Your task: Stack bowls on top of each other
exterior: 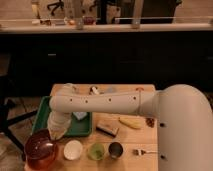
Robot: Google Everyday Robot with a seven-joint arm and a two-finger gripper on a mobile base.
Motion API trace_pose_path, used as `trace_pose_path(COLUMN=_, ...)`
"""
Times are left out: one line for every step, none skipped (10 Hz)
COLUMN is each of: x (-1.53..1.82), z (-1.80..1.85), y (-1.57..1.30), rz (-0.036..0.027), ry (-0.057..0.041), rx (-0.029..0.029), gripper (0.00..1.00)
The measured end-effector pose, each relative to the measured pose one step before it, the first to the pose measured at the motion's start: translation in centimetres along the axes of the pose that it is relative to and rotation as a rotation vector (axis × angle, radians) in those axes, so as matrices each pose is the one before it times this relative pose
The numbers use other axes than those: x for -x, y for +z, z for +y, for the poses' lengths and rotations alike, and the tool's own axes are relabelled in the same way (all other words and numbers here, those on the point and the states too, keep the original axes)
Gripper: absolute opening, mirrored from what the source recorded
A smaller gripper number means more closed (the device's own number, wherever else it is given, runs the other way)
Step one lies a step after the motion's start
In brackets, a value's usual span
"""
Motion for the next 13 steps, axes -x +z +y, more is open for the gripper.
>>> trace_pose_path(x=0.014, z=-0.126, y=0.053, rz=-0.00114, ry=-0.00275, rx=0.00032, gripper=0.14)
trace_pose_path(x=0.000, z=-0.003, y=0.004, rz=-0.00001, ry=0.00006, rx=-0.00022, gripper=0.25)
trace_pose_path(x=0.000, z=0.027, y=-0.009, rz=0.00017, ry=0.00053, rx=-0.00003, gripper=0.37)
trace_pose_path(x=0.001, z=-0.005, y=0.007, rz=-0.00014, ry=-0.00025, rx=0.00019, gripper=0.45)
trace_pose_path(x=0.002, z=-0.014, y=0.004, rz=-0.00016, ry=-0.00015, rx=-0.00012, gripper=0.54)
trace_pose_path(x=-0.001, z=0.007, y=0.000, rz=0.00007, ry=-0.00041, rx=0.00004, gripper=0.65)
trace_pose_path(x=0.000, z=-0.002, y=-0.001, rz=-0.00001, ry=0.00016, rx=-0.00009, gripper=0.74)
trace_pose_path(x=0.003, z=-0.015, y=0.005, rz=-0.00017, ry=-0.00022, rx=-0.00017, gripper=0.79)
trace_pose_path(x=-0.013, z=-0.021, y=-0.018, rz=0.00034, ry=0.00012, rx=-0.00050, gripper=0.80)
trace_pose_path(x=-0.002, z=0.040, y=-0.004, rz=0.00014, ry=0.00074, rx=0.00006, gripper=0.80)
trace_pose_path(x=0.000, z=0.001, y=0.011, rz=-0.00012, ry=0.00000, rx=-0.00007, gripper=0.80)
trace_pose_path(x=0.023, z=0.002, y=0.076, rz=-0.00144, ry=0.00007, rx=-0.00051, gripper=0.80)
trace_pose_path(x=-0.005, z=0.001, y=-0.017, rz=0.00034, ry=0.00006, rx=0.00001, gripper=0.80)
